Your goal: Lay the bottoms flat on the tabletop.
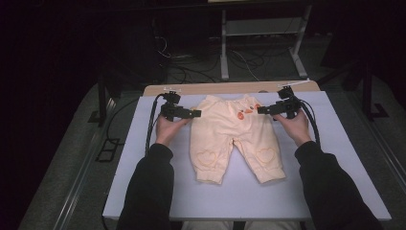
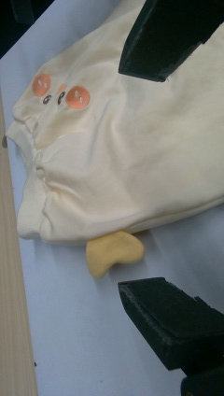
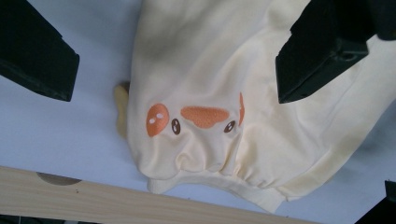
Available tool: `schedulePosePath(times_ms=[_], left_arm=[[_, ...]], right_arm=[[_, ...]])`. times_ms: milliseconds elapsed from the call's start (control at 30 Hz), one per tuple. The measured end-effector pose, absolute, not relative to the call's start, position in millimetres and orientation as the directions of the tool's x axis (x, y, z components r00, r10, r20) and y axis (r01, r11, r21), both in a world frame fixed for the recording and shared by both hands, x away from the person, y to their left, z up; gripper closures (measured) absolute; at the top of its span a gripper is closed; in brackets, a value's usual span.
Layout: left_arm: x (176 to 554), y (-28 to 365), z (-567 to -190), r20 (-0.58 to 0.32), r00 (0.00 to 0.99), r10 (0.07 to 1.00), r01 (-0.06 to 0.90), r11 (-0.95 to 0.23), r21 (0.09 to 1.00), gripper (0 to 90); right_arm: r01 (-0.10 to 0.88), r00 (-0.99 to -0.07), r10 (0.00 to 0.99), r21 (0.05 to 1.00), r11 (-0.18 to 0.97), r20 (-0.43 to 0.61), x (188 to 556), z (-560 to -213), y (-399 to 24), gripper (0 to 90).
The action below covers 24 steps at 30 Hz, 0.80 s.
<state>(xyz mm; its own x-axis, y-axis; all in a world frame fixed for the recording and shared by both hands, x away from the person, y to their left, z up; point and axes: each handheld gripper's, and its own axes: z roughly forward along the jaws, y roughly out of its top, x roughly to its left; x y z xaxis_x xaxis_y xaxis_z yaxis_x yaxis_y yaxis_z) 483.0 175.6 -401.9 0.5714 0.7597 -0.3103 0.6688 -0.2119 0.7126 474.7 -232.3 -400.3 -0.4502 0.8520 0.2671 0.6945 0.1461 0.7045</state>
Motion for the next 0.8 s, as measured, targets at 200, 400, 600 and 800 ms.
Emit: schedulePosePath(times_ms=[200,400,600,800], left_arm=[[468.0,178.4,-398.1,-0.293,0.587,0.755,0.644,-0.215,0.734,0.0],[452.1,180.7,-398.3,-0.288,0.598,0.748,0.626,-0.212,0.751,0.0],[440.2,180.9,-398.6,-0.281,0.616,0.736,0.611,-0.221,0.76,0.0],[428.4,179.2,-393.8,-0.282,0.634,0.72,0.592,-0.217,0.776,0.0]], right_arm=[[0.664,-0.471,0.847,0.731,0.156,0.247,456.4,-392.5,-240.6,0.0],[0.659,-0.478,0.844,0.735,0.163,0.242,439.8,-394.2,-247.7,0.0],[0.657,-0.499,0.829,0.734,0.171,0.253,424.4,-399.9,-249.6,0.0],[0.656,-0.514,0.817,0.734,0.179,0.261,410.9,-399.2,-247.6,0.0]])
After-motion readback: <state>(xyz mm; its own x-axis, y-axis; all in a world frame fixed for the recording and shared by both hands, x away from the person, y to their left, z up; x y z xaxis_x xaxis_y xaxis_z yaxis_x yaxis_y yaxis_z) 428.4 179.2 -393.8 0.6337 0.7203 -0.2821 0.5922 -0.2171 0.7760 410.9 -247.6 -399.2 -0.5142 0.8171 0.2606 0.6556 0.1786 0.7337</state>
